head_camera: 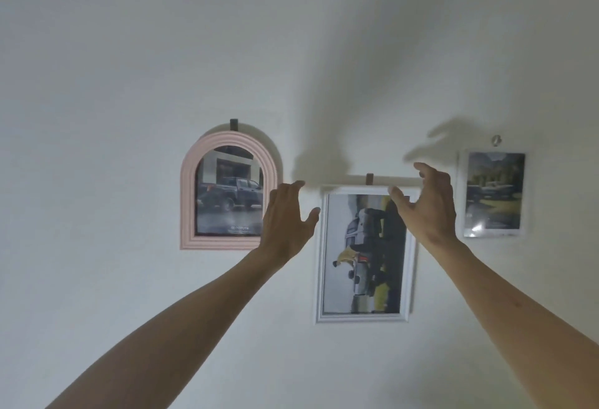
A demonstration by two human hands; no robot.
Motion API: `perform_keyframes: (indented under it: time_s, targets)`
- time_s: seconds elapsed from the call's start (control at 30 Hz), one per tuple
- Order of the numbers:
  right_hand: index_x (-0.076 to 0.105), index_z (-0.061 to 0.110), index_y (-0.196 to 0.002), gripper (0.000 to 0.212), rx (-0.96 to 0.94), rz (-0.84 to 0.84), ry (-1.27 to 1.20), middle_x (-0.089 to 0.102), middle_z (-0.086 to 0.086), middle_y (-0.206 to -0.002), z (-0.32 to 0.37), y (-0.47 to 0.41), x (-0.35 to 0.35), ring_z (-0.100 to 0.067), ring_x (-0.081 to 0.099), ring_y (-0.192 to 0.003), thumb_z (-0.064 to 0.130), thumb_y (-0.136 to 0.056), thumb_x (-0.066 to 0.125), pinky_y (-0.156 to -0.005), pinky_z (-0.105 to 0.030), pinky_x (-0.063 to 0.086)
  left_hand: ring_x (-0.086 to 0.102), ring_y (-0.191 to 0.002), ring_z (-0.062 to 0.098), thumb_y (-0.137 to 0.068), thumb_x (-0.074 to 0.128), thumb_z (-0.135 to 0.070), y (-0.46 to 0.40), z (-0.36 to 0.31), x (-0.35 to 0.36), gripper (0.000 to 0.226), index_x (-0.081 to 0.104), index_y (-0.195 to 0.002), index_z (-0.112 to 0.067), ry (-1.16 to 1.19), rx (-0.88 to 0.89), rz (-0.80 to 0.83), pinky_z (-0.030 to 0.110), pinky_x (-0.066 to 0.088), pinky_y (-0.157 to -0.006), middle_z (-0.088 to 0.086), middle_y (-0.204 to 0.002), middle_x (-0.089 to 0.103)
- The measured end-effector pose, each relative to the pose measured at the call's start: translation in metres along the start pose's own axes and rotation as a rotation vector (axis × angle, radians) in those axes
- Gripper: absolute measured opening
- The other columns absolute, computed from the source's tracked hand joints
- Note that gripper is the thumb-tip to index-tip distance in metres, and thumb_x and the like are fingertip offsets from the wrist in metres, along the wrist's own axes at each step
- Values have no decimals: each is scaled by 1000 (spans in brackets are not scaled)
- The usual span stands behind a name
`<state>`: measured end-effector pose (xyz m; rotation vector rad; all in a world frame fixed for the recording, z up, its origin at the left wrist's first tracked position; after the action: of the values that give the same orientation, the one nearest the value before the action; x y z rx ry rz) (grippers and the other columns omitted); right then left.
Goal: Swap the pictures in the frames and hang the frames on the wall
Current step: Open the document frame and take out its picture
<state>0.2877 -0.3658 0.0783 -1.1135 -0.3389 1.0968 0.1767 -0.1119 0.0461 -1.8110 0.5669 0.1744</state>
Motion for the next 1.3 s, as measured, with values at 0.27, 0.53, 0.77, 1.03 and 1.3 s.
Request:
perform_keyframes:
  time_s: [0.27,0.53,0.77,1.03,1.3]
  targets:
    - [33,22,-145,76,263,335,-138,53,-8,-132,-93,38,14,-27,60,-113,42,-85,74,-95,-41,51,61,-101,18,-85,73,-38,35,20,63,59,49,-132,-13,246,-480,153,30,51,-89,4,-115,64]
    - [48,13,-133,44,329,471,-269,65,-5,-114,-117,55,42,-22,63,-98,19,-93,67,-84,-26,43,63,-95,22,-89,66,-11,67,22,88,26,61,-115,-15,261,-620,196,30,50,-81,1,-103,68]
    - [52,13,-129,37,316,443,-343,63,-3,-106,-117,55,32,-22,61,-96,20,-95,64,-82,-26,41,67,-83,23,-85,69,-10,70,15,66,20,68,-104,-17,255,-623,150,47,60,-78,1,-85,70]
    - [50,14,-135,41,289,492,-315,61,-4,-113,-101,83,29,-19,56,-99,22,-97,61,-86,-27,40,65,-83,23,-86,67,-13,101,18,47,18,63,-103,-17,305,-669,219,49,57,-84,8,-91,69]
    - [49,13,-135,40,394,608,-244,62,-7,-119,-101,186,47,-18,56,-96,20,-97,59,-84,-24,38,63,-81,22,-88,67,-12,203,45,38,21,63,-108,-9,362,-797,349,46,57,-81,0,-94,66]
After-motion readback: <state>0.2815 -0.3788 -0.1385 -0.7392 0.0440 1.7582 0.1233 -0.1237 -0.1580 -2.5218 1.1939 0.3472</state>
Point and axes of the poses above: each hand's wrist, its own y-axis away from the middle knuckle, its own x-axis out of the palm, z = x × y, the point moved 9 cm from there along -y, towards the middle knuckle
